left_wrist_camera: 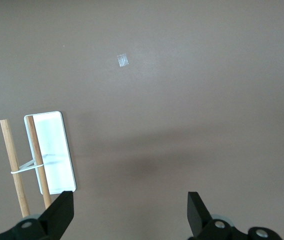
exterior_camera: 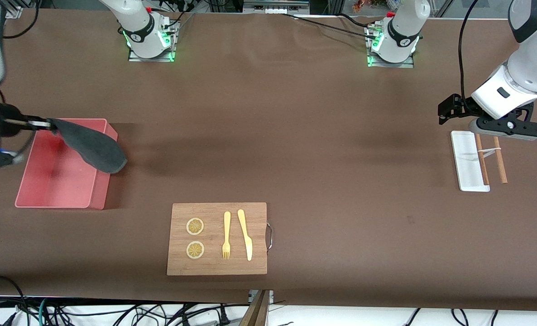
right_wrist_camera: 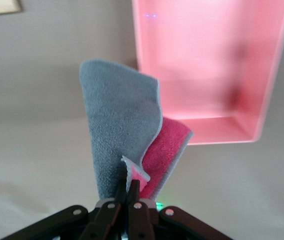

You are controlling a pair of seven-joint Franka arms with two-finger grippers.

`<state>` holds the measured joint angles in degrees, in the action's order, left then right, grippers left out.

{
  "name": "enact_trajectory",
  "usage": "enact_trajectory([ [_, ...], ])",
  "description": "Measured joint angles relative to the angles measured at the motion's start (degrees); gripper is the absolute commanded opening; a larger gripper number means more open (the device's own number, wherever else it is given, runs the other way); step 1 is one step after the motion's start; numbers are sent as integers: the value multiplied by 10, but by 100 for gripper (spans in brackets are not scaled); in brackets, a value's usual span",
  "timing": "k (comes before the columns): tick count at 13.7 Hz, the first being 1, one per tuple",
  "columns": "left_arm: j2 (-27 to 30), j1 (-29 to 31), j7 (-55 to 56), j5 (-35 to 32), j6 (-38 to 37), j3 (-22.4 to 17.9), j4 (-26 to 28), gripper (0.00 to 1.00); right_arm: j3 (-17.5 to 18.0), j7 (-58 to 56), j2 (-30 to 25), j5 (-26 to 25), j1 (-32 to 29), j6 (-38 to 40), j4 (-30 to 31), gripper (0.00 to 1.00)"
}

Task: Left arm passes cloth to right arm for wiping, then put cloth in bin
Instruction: 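Carry the cloth with the right gripper over the pink bin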

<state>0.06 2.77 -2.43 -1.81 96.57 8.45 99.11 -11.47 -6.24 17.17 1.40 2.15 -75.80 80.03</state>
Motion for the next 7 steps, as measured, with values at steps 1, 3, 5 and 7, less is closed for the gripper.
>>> enact_trajectory([
  [1, 0, 0, 0, 0, 0, 0, 0, 100, -14, -42, 0, -16, -3, 1, -4, 0],
  [3, 0, 0, 0, 0, 0, 0, 0, 100, -47, -122, 7, -28, -11, -1, -4, 0],
  [5, 0, 0, 0, 0, 0, 0, 0, 100, -70, -166, 24, -29, -20, -17, -2, 0],
  [7, 0, 0, 0, 0, 0, 0, 0, 100, -77, -185, 46, -29, -24, -45, 9, 0],
])
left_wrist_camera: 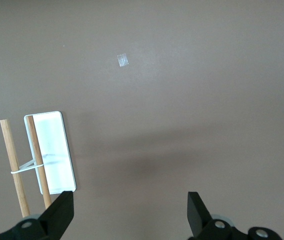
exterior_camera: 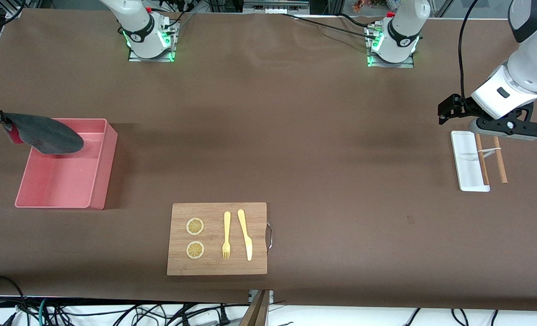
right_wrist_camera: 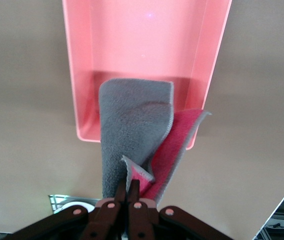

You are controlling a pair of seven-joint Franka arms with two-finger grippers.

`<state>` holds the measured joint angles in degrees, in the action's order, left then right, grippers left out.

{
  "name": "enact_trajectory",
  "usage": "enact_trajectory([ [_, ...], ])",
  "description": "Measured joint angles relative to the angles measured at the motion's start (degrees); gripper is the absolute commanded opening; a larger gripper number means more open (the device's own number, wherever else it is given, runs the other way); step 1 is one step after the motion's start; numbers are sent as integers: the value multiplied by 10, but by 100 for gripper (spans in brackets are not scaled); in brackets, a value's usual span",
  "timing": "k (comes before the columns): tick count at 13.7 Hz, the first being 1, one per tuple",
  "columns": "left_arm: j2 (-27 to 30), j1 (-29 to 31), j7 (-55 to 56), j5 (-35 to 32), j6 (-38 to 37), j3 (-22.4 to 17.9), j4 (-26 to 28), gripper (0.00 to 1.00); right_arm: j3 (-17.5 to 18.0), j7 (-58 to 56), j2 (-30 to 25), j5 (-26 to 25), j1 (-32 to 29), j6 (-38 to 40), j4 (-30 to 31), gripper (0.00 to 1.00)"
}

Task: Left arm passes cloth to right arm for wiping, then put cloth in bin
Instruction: 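Carry the cloth with the right gripper over the pink bin, then lower the cloth into the pink bin and open the right gripper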

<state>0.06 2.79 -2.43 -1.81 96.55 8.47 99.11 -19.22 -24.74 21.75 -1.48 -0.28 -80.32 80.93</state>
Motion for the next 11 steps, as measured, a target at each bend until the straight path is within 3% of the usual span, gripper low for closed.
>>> enact_trajectory([
  [7, 0, 0, 0, 0, 0, 0, 0, 100, 3, -5, 79, 4, 2, -154, 70, 0],
  [11, 0, 0, 0, 0, 0, 0, 0, 100, 7, -5, 102, 32, 6, -242, 120, 0],
])
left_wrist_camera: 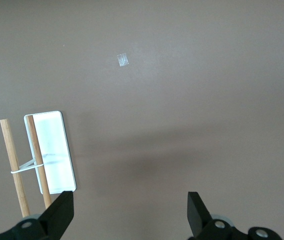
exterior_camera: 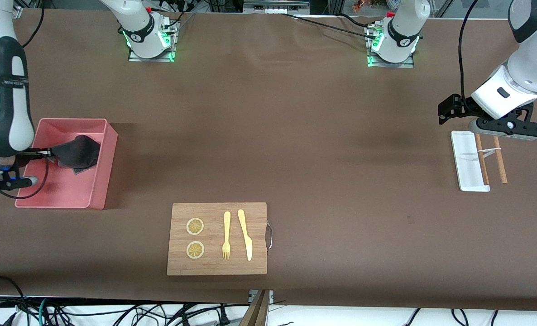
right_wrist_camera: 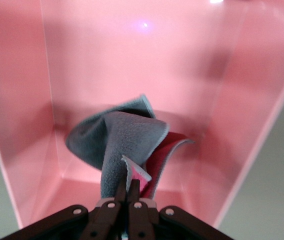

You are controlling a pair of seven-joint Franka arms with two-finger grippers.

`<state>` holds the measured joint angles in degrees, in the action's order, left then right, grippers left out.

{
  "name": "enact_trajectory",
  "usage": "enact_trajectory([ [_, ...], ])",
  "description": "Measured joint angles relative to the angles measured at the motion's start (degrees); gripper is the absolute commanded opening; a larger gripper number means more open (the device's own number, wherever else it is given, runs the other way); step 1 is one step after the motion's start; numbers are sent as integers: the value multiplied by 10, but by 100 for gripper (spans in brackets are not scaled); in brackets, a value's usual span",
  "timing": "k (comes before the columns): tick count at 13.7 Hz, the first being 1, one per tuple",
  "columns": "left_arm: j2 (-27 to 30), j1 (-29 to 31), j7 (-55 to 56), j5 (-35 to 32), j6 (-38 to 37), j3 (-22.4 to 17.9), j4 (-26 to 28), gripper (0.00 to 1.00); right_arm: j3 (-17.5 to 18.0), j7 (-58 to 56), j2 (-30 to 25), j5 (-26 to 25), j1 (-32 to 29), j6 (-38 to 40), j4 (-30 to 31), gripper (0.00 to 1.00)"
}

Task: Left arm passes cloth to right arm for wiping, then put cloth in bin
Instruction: 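Lower the cloth into the pink bin and open the right gripper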

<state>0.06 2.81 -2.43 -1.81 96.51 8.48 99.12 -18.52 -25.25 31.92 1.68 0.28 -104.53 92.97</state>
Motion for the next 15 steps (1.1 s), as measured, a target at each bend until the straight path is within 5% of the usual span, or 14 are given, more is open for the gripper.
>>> enact_trajectory([
  [1, 0, 0, 0, 0, 0, 0, 0, 100, 1, 0, 5, 6, 2, -18, 10, 30],
  [2, 0, 0, 0, 0, 0, 0, 0, 100, 2, 3, 7, 9, 5, -32, 18, 94],
  [7, 0, 0, 0, 0, 0, 0, 0, 100, 2, 17, -14, 12, 13, -42, 18, 100],
  [15, 0, 0, 0, 0, 0, 0, 0, 100, 34, 108, -151, 12, 13, 66, -1, 100],
])
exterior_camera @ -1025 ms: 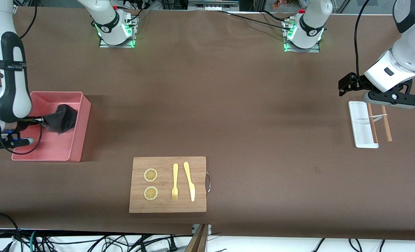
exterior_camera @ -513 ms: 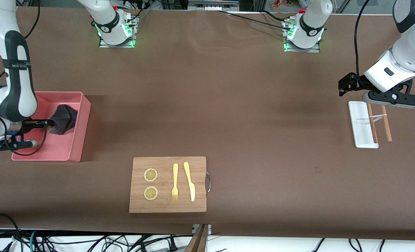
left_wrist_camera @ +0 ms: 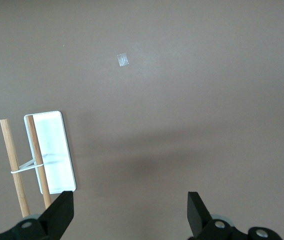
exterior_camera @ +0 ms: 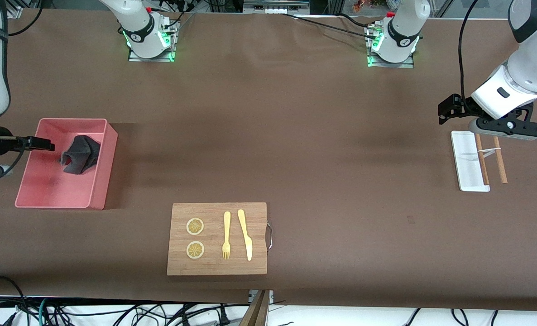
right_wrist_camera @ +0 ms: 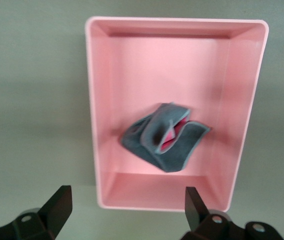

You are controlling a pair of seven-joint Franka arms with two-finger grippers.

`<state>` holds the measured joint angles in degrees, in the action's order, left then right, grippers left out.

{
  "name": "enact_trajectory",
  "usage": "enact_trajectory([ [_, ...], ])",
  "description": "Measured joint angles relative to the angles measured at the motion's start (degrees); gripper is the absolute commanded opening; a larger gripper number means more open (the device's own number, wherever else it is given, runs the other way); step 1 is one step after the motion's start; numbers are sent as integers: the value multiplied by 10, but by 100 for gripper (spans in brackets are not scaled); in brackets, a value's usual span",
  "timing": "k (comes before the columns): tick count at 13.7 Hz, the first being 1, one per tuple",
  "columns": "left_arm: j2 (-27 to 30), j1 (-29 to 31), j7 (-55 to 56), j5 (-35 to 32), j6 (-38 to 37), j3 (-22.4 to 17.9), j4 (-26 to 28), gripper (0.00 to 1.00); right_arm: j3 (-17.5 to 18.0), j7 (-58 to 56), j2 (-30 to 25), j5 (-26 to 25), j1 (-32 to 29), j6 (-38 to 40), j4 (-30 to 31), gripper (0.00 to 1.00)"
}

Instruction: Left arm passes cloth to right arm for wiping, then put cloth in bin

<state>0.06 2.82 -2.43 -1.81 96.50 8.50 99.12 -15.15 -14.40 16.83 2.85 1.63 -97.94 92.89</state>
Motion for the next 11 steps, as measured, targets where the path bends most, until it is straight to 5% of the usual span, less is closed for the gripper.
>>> enact_trajectory([
  [11, 0, 0, 0, 0, 0, 0, 0, 100, 100, 51, -128, -61, 0, 31, -34, 100],
])
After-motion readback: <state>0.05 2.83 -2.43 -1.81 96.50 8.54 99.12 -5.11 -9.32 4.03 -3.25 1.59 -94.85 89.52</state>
